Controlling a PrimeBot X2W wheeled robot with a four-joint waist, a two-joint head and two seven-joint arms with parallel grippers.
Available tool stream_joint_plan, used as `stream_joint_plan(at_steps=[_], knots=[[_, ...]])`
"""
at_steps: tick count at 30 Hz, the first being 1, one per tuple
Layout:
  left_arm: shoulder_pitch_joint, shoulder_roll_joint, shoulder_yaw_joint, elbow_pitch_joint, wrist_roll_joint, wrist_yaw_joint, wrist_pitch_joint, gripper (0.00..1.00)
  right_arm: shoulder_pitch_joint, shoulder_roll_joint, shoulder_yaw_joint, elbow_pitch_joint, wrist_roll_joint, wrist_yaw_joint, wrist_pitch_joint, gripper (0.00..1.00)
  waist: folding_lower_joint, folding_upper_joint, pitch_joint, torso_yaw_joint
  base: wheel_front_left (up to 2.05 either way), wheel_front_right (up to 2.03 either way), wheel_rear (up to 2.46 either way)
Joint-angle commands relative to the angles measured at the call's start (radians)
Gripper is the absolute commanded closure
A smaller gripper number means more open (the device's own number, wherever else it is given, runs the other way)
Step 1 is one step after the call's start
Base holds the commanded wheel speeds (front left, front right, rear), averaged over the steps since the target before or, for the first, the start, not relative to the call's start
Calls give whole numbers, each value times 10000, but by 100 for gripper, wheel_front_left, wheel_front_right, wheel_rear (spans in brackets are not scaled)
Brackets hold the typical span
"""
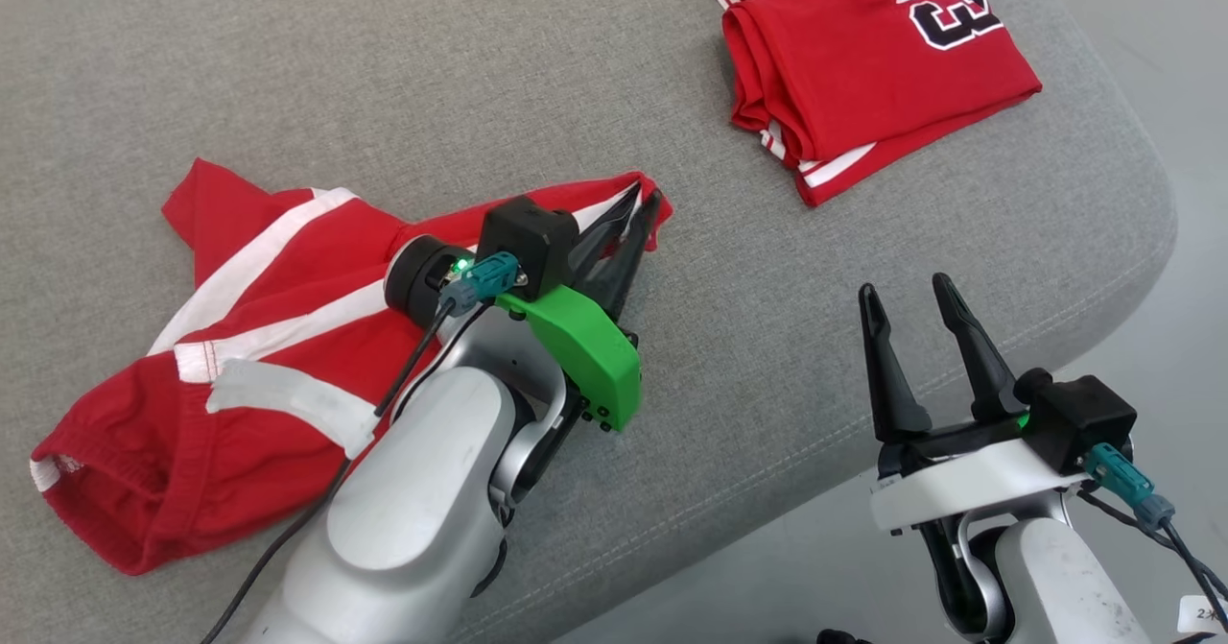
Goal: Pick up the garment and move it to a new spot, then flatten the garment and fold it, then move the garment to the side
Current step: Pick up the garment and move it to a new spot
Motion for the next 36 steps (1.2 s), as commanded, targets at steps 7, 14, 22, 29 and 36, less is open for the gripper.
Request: stream_joint_plan(at_steps=[7,14,22,29,36], knots=[[-232,-116,-501,-47,26,-149,-521,0,-82,-7,-217,-62,-121,-12,-31,0,0,0,92,370,0,0,0],[-39,333,-371,-1196,444,366,-1117,0,-178,-10,-477,-53,-507,-12,-30,0,0,0,-194,1491,0,0,0],[703,1415,832,-2309,642,1627,-1616,0,-235,-14,-718,50,-972,-12,-31,0,0,0,-634,2578,0,0,0],[1729,2167,2018,-2891,217,2314,-2249,0,-237,-14,-861,169,-1220,-12,-31,0,0,0,-1051,3152,0,0,0],[3451,2880,3270,-3094,-182,2799,-2842,0,-34,-14,-1043,388,-1394,-12,-31,0,0,0,-1738,3623,0,0,0]])
